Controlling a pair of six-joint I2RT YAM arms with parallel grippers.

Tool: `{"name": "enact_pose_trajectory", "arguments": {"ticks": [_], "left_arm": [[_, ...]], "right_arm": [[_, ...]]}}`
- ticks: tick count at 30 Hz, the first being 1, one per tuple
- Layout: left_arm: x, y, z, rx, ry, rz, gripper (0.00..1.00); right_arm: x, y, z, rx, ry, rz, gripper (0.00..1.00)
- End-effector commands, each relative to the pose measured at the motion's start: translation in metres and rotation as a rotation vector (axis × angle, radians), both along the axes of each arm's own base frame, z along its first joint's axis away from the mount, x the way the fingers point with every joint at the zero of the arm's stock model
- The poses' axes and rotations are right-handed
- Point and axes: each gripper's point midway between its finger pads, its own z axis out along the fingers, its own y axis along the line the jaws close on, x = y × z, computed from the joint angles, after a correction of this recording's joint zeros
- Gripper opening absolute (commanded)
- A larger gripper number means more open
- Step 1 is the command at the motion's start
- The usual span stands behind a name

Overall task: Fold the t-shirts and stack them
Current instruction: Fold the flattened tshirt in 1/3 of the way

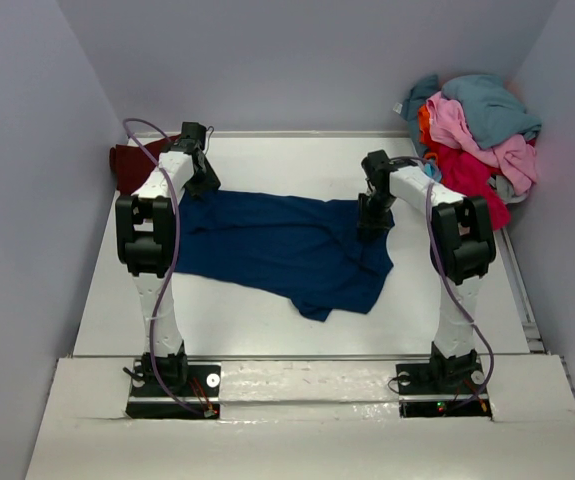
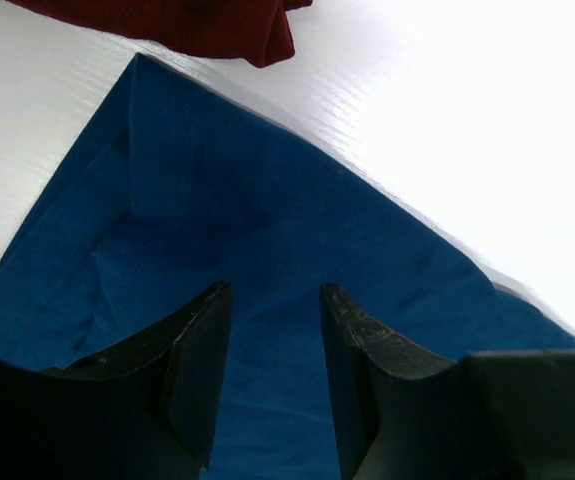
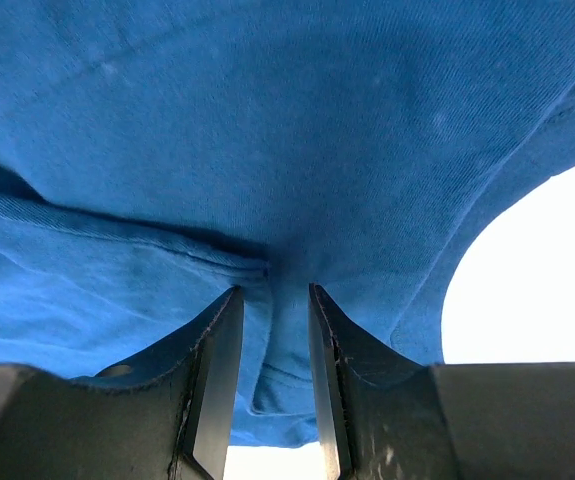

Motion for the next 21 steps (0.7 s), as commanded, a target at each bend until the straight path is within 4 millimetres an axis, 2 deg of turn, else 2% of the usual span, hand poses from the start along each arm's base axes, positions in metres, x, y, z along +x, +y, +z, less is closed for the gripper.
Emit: {"name": "enact_pose_trajectory", "arguments": {"ticks": [1,15,19,21], "left_arm": [[0.002,0.005,0.034,0.008,-0.068,0.0,0.52],[0.001,0.005,0.035,0.008,-0.069,-0.004,0.52],[0.001,0.005,0.034,0.008,-0.067,-0.004,0.52],[0.001,0.005,0.034,0.008,-0.067,-0.004,0.52]], "right_arm": [[0.005,0.005,0.021,0.038,-0.066,0.016,0.38],[0.014,0.015,0.022,0.08,-0.077,0.027,0.34],[0.014,0.015,0.022,0.08,-0.079,0.033,0.2],[0.013,0.015,0.02,0.078,-0.074,0.036,0.07]]}}
